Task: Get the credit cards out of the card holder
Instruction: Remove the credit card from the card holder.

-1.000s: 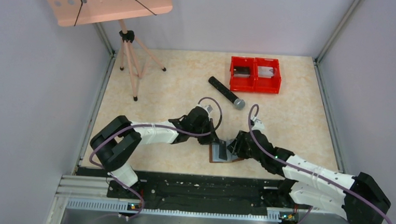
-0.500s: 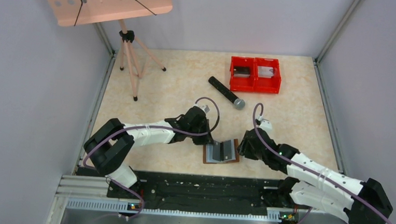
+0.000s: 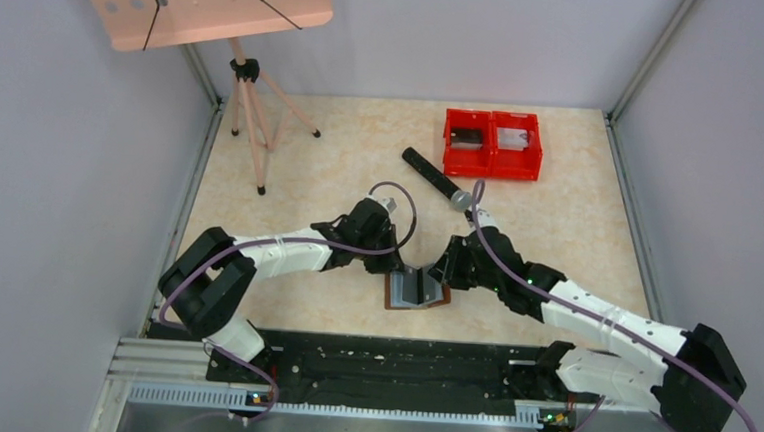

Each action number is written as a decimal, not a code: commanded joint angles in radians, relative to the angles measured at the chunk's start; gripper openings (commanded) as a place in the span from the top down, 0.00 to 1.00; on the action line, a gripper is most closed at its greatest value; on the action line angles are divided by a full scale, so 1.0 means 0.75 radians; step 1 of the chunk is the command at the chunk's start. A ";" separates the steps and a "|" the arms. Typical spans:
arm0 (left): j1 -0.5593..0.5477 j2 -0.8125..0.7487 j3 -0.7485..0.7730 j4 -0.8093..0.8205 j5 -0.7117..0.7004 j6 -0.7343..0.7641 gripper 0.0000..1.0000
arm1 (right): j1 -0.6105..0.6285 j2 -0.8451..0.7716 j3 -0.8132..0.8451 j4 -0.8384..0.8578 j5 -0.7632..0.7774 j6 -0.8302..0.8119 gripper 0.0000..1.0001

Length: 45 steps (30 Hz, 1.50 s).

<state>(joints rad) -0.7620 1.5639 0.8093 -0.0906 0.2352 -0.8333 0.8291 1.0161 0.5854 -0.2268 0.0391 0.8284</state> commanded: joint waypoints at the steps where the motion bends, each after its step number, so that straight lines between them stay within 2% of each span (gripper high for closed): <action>1: 0.008 -0.036 0.018 -0.010 0.011 0.050 0.98 | -0.010 0.102 0.024 0.211 -0.123 -0.026 0.82; 6: 0.013 -0.033 0.009 -0.013 0.011 0.059 0.97 | -0.018 0.234 -0.001 0.219 -0.126 -0.015 0.83; 10: 0.043 -0.040 0.001 -0.062 -0.035 0.029 0.96 | -0.057 0.238 -0.096 0.210 -0.073 0.001 0.85; 14: 0.057 -0.032 0.044 -0.210 -0.144 0.004 0.88 | -0.085 0.244 -0.200 0.258 -0.076 0.005 0.85; 19: 0.055 -0.055 0.092 -0.297 -0.153 -0.017 0.74 | -0.086 0.263 -0.275 0.311 -0.068 0.038 0.86; 25: 0.053 -0.136 0.146 -0.297 -0.082 -0.037 0.70 | -0.086 0.241 -0.289 0.332 -0.058 0.043 0.86; 29: 0.052 -0.171 0.148 -0.215 -0.003 -0.050 0.69 | -0.085 0.237 -0.292 0.331 -0.058 0.043 0.86; 33: 0.047 -0.147 0.077 -0.043 0.084 -0.103 0.69 | -0.086 0.233 -0.301 0.337 -0.057 0.051 0.86; 40: 0.044 -0.062 -0.058 0.220 0.087 -0.112 0.68 | -0.086 0.217 -0.313 0.338 -0.058 0.057 0.86; 45: 0.041 0.011 -0.091 0.309 0.076 -0.084 0.68 | -0.084 0.207 -0.318 0.337 -0.065 0.066 0.86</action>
<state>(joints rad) -0.7273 1.5406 0.7551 0.0086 0.2821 -0.9134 0.7692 1.1912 0.3660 0.0250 -0.0242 0.8688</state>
